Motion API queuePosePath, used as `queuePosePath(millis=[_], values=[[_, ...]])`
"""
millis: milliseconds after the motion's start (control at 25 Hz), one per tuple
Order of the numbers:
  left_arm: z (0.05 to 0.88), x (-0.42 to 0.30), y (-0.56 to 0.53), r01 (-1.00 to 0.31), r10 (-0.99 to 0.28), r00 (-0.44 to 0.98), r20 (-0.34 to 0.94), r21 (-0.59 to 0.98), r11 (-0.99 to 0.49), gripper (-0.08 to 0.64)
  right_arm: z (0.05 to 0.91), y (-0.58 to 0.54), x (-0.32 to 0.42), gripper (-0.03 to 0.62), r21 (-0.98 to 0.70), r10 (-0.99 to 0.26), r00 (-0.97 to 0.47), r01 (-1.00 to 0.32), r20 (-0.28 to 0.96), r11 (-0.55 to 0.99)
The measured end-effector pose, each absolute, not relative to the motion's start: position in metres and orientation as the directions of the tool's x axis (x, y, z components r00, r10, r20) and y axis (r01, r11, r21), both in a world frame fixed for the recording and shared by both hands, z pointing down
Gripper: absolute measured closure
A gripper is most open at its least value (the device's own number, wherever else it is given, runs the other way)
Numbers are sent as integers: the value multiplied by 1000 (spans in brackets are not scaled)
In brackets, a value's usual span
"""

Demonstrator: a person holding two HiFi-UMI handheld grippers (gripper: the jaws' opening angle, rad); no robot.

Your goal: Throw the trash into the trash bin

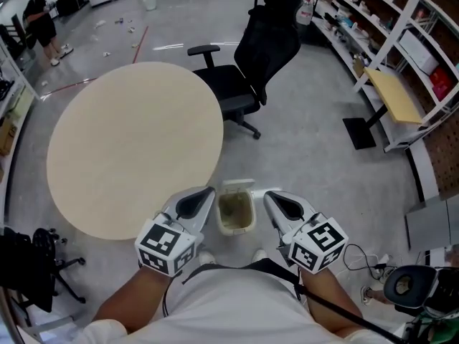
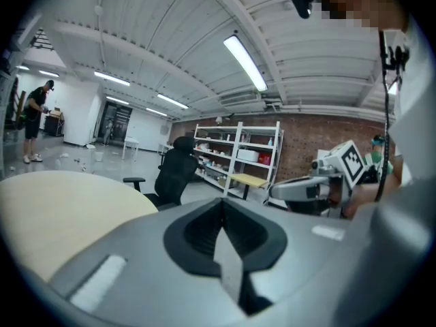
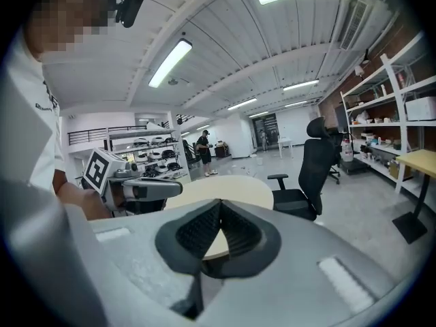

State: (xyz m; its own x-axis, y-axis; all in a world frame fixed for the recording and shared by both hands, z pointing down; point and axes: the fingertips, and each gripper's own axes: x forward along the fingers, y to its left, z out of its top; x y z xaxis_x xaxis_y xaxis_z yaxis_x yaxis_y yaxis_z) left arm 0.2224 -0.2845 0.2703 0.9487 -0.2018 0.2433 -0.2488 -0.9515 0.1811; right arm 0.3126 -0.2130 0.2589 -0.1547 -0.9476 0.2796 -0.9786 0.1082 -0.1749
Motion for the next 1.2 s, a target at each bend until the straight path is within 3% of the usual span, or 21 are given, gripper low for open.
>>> queuePosePath(millis=[680, 1200], values=[[255, 235, -225, -489, -444, 862, 245, 169, -856, 552, 248, -153, 368, 591, -177, -932, -277, -955, 235, 239], [260, 241, -188, -488, -438, 858, 268, 158, -859, 552, 259, -126, 371, 591, -236, -933, -294, -940, 205, 245]])
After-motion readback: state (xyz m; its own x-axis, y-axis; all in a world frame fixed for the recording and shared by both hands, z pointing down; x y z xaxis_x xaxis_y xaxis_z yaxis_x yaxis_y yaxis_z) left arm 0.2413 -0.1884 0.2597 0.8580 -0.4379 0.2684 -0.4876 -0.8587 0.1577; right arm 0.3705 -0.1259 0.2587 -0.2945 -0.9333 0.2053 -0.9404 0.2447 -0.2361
